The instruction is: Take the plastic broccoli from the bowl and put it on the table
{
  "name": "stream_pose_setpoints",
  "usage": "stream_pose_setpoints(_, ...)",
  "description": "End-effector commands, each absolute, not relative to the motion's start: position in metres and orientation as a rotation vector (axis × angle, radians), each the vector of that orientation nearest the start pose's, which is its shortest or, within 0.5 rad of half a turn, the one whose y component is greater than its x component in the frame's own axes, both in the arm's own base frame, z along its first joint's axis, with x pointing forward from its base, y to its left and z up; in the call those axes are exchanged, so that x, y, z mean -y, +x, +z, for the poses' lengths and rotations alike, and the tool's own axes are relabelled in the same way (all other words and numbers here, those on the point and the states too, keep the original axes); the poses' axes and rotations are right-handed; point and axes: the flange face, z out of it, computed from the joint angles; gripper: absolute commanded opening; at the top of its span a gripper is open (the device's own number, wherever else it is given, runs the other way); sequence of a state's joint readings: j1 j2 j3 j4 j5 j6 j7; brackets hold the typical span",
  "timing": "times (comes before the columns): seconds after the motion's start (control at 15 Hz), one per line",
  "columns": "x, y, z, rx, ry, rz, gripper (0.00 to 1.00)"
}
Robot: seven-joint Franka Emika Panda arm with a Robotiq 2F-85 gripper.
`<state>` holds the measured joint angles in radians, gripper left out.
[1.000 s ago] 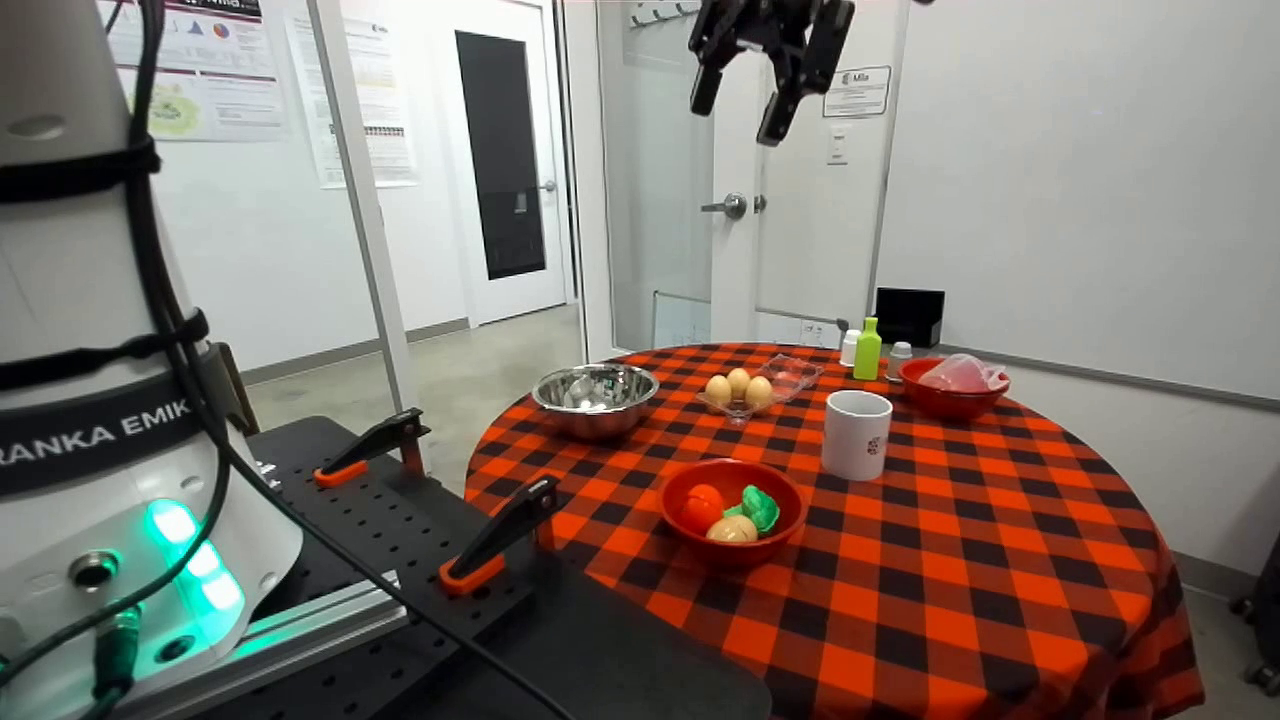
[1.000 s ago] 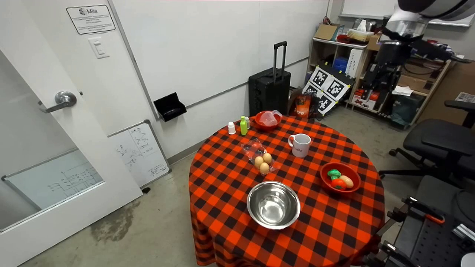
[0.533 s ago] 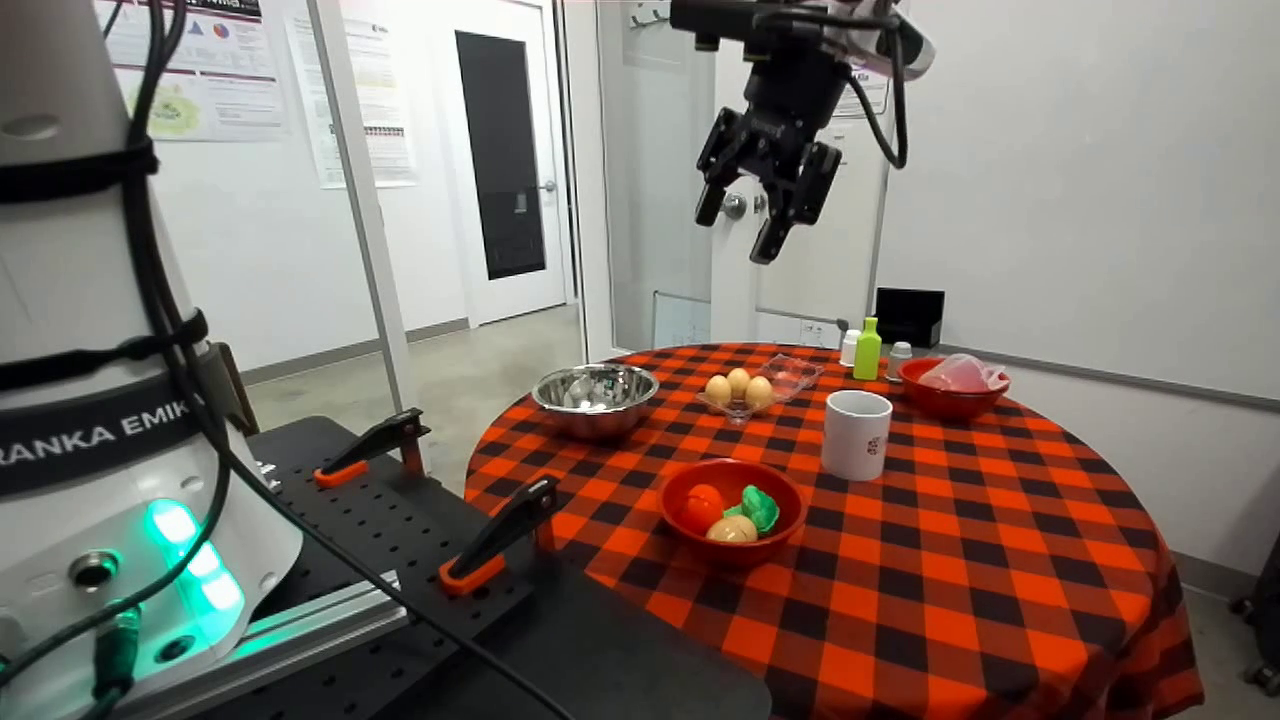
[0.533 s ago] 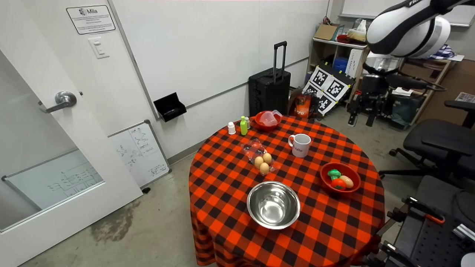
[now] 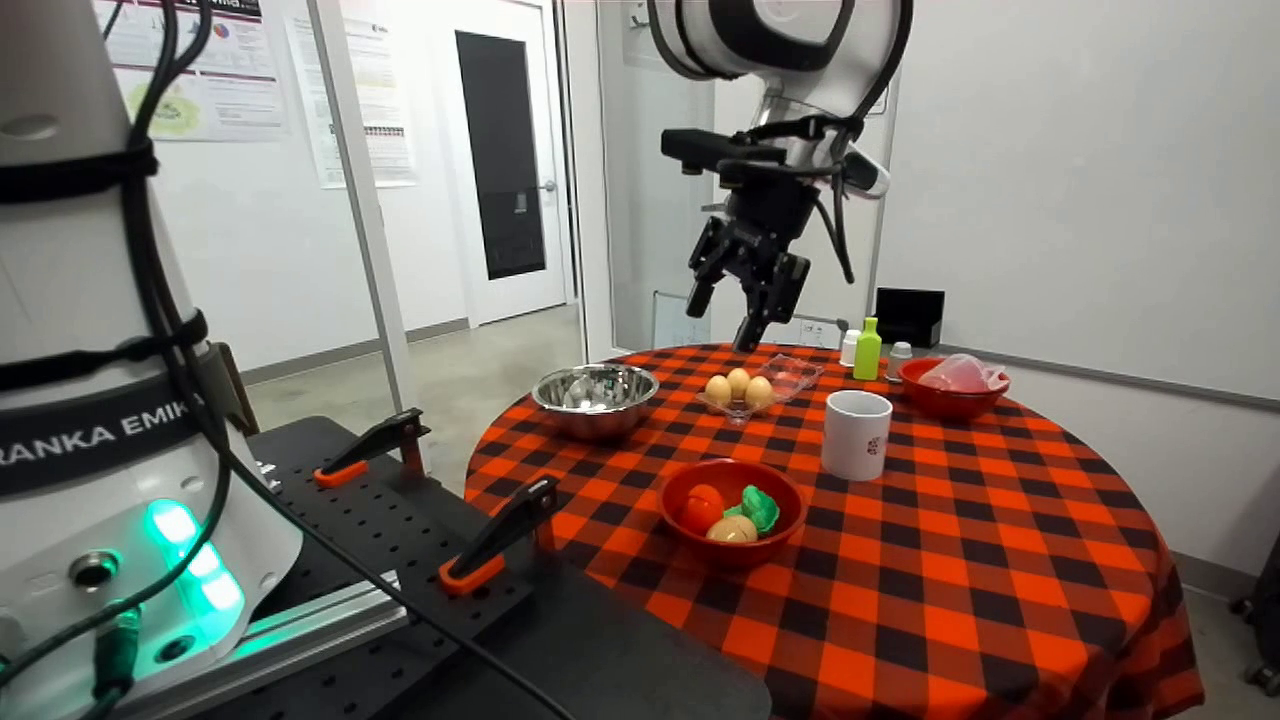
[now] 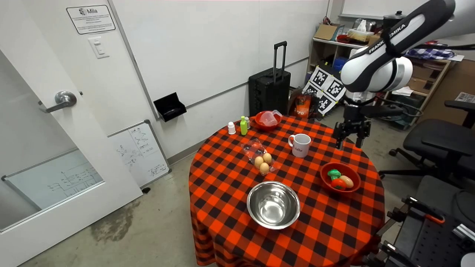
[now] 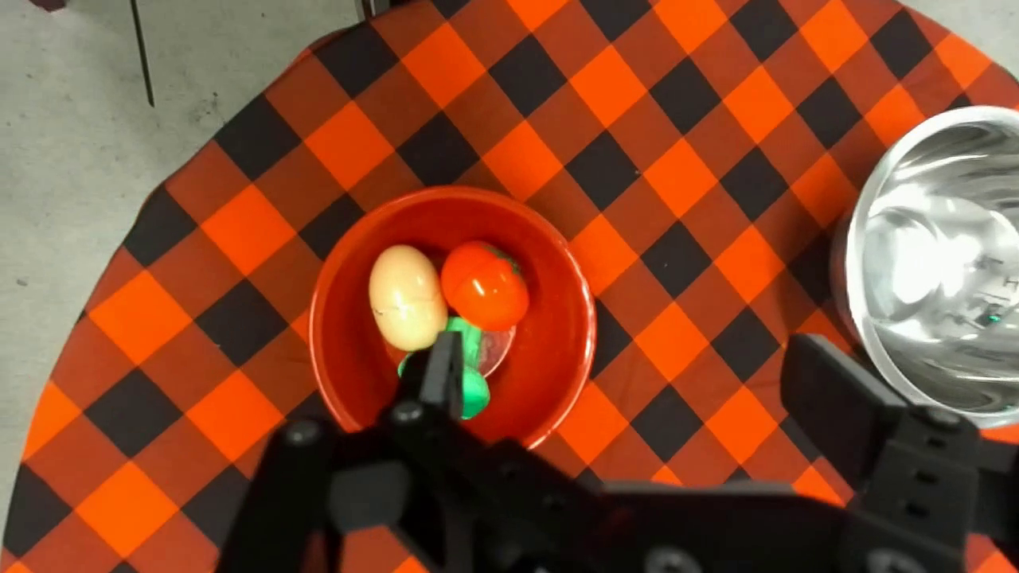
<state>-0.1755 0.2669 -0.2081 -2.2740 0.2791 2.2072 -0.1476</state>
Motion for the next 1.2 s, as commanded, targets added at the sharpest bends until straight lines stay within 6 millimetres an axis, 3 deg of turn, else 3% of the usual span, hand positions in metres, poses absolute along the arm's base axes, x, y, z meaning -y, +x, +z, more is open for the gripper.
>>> stream_pose_setpoints(0.0, 0.176, 0.472, 0.188, -0.697, -2.821, 0.439, 1.00)
stream_pose_setpoints(0.47, 0.183, 0.472, 0.141, -0.799, -2.841, 0.416, 1.00)
stream_pose_setpoints(1.13, 0.192, 0.479, 0.089, -0.731, -2.931, 0.381, 1.00)
